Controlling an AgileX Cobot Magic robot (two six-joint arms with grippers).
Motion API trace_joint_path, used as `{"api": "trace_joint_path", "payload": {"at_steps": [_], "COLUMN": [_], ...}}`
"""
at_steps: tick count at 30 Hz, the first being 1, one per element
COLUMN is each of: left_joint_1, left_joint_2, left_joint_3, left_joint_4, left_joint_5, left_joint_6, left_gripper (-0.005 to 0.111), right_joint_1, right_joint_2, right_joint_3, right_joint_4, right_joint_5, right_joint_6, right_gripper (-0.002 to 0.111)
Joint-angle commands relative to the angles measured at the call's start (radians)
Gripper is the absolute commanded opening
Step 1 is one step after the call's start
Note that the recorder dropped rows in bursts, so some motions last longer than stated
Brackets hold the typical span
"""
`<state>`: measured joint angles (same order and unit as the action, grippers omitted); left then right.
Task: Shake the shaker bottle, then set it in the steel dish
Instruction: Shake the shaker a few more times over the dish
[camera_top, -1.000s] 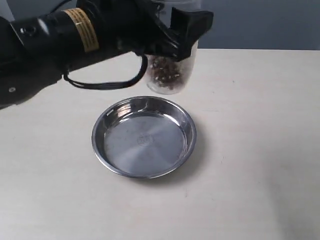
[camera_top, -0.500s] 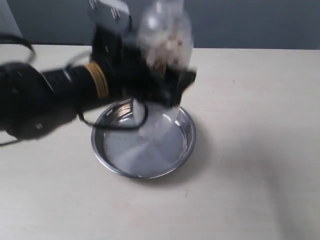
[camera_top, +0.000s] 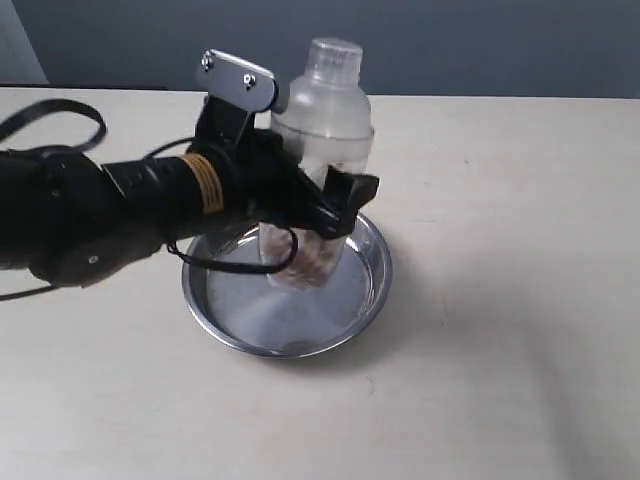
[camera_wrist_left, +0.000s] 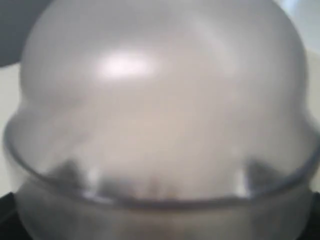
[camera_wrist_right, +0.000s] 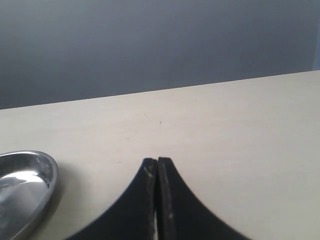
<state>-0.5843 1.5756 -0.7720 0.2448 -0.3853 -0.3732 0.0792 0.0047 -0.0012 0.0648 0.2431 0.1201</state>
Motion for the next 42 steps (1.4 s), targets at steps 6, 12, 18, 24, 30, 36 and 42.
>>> {"api": "trace_joint_path", "payload": {"at_steps": [6,12,18,24,30,36,42], "left_joint_1": [-0.003,-0.002,0.005,0.005,0.007,0.005,0.014], "left_joint_2": [0.012,-0.184,-0.078,-0.200,-0.030,-0.177,-0.099], "left_joint_3": [-0.016,-0.170,-0.055,-0.130,0.019,-0.067,-0.035], "left_joint_4": [-0.011,0.017,-0.026,0.014,-0.051,-0.023,-0.063], "left_joint_5": [0.014,-0.023,0.097,0.115,0.039,-0.034,-0.137], "left_joint_6": [0.037,0.101,0.075,0.108,0.093,0.111,0.104], "left_gripper": [0.000,0.000,0.000,0.000,0.000,0.000,0.000], "right_joint_1": [0.002,0.002,0.002,0.002,0.002,0.002,0.002], "right_joint_2": [-0.005,-0.005,-0.005,-0.005,-0.005,-0.005,-0.005], "right_joint_3": [0.001,0.001,0.001,0.001,0.001,0.001,0.001], "right_joint_4": [-0.003,-0.003,-0.003,-0.003,-0.003,-0.003,-0.003], "right_joint_5": [-0.014,-0.012,-0.012,-0.012,-0.015,-0.015,-0.015], "right_joint_6": [-0.004,-0.004,-0.004,-0.004,-0.004,-0.004,-0.004], "right_gripper": [-0.001,-0.001,-0.001,-0.001,-0.001,-0.001,-0.001]}}
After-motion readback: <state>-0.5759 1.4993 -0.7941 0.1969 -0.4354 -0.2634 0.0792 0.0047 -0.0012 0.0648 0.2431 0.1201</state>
